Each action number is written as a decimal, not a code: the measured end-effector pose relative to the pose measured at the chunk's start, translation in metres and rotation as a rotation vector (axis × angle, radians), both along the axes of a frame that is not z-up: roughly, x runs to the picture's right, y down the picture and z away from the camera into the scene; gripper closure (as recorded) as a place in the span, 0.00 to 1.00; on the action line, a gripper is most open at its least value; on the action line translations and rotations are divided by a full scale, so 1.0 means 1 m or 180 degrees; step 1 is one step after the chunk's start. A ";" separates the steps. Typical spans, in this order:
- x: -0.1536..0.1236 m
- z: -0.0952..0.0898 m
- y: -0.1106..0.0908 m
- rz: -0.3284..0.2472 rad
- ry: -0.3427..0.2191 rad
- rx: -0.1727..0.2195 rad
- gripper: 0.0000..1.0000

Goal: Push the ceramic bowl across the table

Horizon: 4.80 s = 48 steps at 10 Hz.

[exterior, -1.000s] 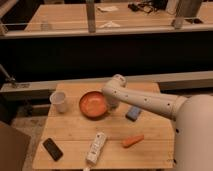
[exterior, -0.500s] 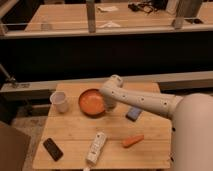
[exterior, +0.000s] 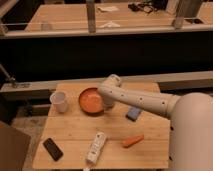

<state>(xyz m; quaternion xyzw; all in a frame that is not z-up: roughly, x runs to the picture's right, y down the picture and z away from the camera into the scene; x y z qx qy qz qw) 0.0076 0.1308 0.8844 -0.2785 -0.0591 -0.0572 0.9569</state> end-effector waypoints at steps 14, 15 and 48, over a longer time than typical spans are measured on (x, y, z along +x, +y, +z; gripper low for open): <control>-0.007 0.004 -0.007 0.0046 -0.0086 0.0039 0.93; -0.008 0.004 -0.007 0.0054 -0.0092 0.0043 0.93; -0.022 0.021 -0.025 0.0160 -0.0238 0.0251 0.93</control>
